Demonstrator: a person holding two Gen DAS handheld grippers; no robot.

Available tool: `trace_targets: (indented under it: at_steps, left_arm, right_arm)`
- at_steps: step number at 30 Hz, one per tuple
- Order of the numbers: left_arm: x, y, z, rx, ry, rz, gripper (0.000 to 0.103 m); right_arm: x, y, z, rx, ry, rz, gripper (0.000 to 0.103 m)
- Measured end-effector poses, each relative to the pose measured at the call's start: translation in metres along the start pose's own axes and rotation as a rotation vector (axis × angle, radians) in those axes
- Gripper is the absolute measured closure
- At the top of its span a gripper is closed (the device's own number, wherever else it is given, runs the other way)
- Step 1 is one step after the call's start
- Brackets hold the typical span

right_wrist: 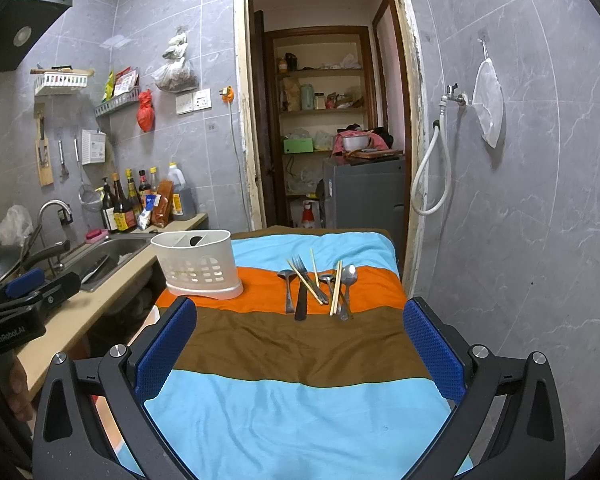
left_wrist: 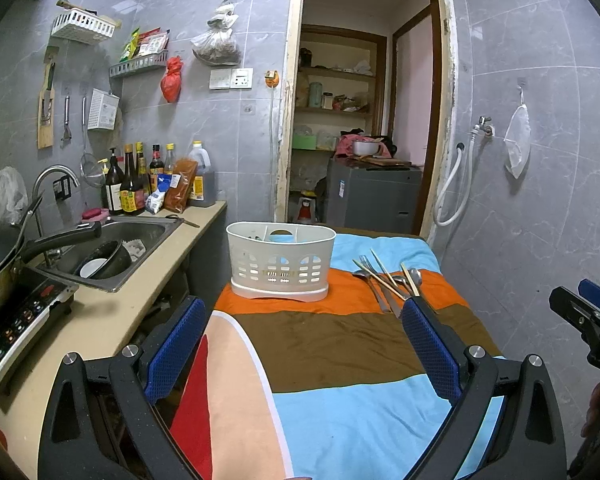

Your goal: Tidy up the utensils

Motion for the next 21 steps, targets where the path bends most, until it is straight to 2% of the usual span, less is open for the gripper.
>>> trace_targets:
  at_steps: [21]
  left_arm:
    - [0.001,-0.005,-0.011,-0.005,-0.005,-0.005,0.007]
  right_arm:
    - [0.001,-0.002,-0.003,0.002,0.002,-0.003,0.0]
Point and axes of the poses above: each gripper's, at about its wrist camera, not at the fingertips, and x roughly the way its jaws point, z to its right, y to its top, the point moved 7 cm from there along x, roughly the way its jaws point, and after that the axes turned 2 degrees about -y, right-handed, at the moved point
